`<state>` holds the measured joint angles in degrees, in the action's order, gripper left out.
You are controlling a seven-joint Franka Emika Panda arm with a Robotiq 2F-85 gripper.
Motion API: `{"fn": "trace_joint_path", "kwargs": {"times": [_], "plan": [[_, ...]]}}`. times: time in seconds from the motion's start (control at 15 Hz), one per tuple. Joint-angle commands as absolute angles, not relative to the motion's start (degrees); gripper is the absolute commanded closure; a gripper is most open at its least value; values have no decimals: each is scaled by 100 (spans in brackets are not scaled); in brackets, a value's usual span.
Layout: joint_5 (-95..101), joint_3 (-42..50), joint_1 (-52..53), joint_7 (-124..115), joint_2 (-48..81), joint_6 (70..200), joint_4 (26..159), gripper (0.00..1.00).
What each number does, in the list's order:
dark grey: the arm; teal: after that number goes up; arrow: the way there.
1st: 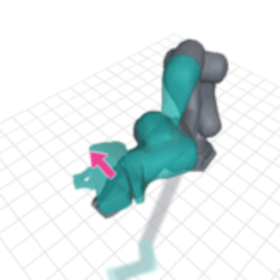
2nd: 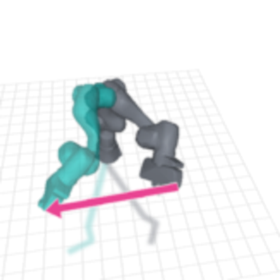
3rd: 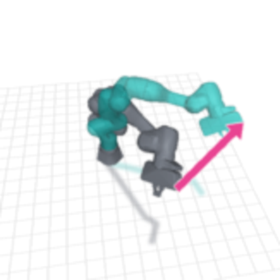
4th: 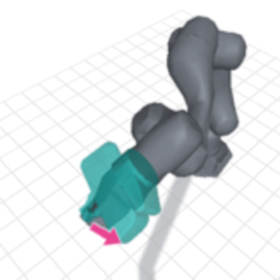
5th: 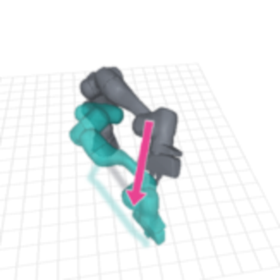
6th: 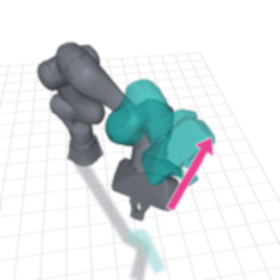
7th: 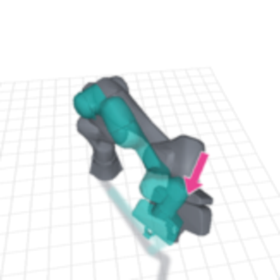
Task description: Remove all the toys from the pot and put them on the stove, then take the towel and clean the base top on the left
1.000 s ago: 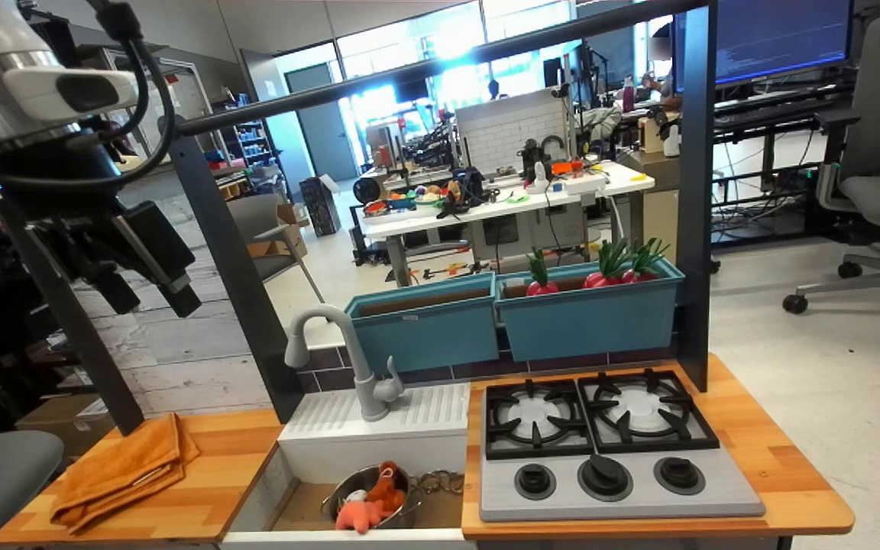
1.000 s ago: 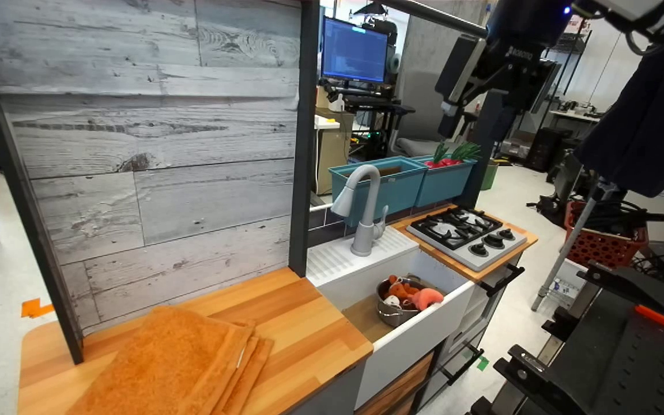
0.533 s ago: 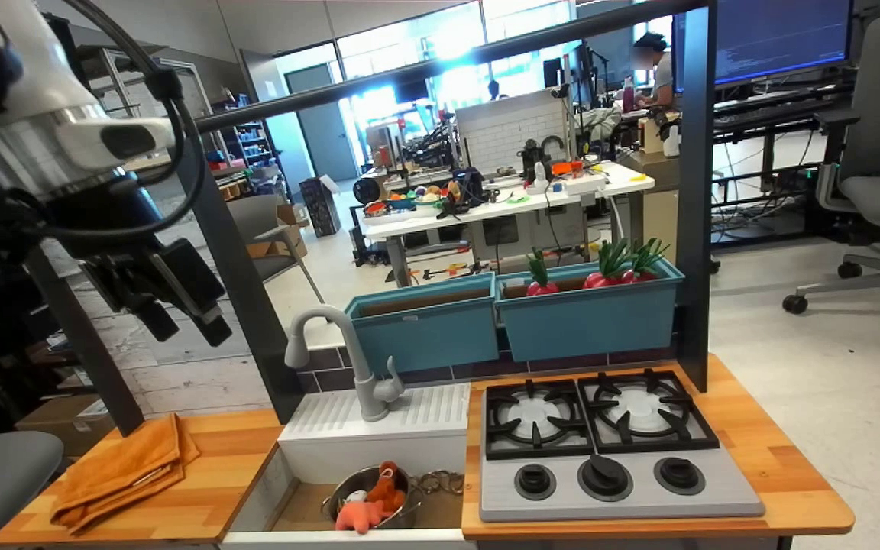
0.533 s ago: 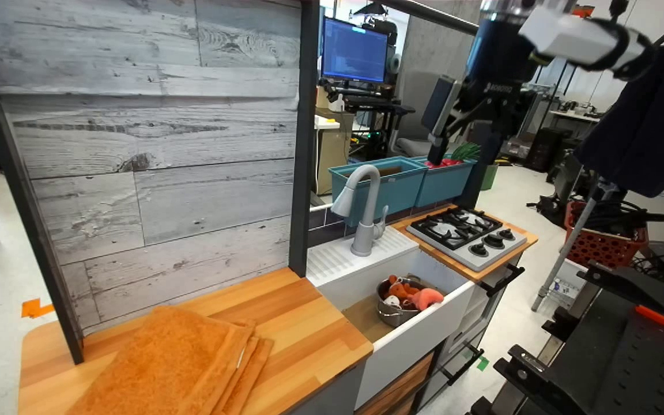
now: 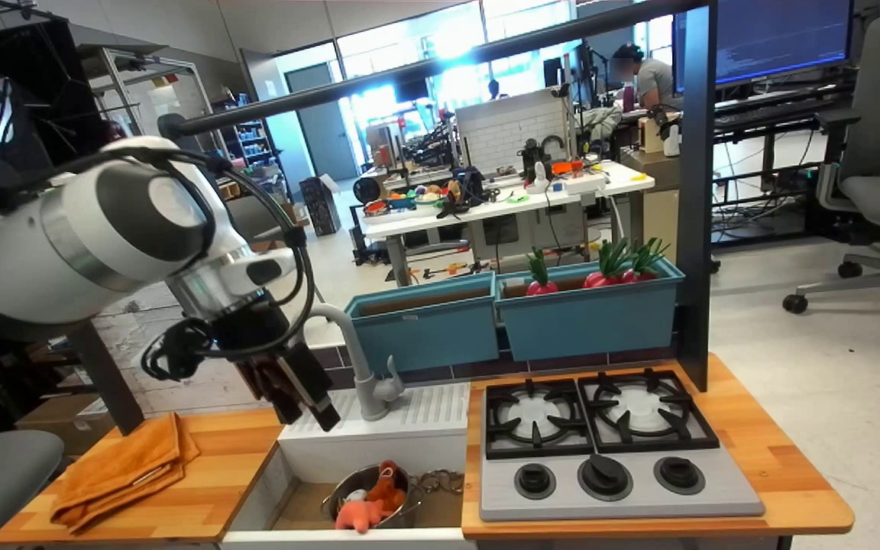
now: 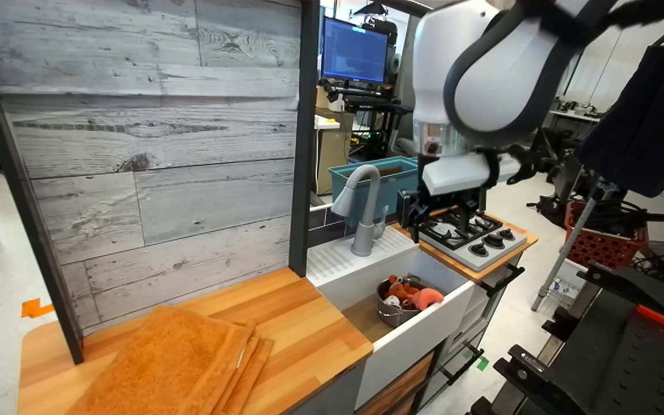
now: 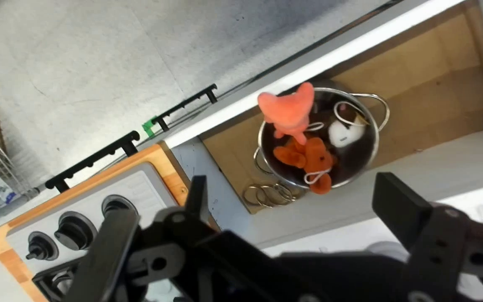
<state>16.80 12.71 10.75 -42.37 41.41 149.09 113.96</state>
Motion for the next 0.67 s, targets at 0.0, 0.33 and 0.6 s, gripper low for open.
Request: {"fn": "trace_joint_path", "kwargs": {"times": [0.0, 0.33, 0.6], "plan": [[1447, 1526, 1199, -4466, 5552, 14194, 9965, 0], [1383, 1571, 1126, -4416, 6109, 13855, 9529, 0], [1330, 1538, 1095, -4388, 6190, 13988, 9528, 0]]}}
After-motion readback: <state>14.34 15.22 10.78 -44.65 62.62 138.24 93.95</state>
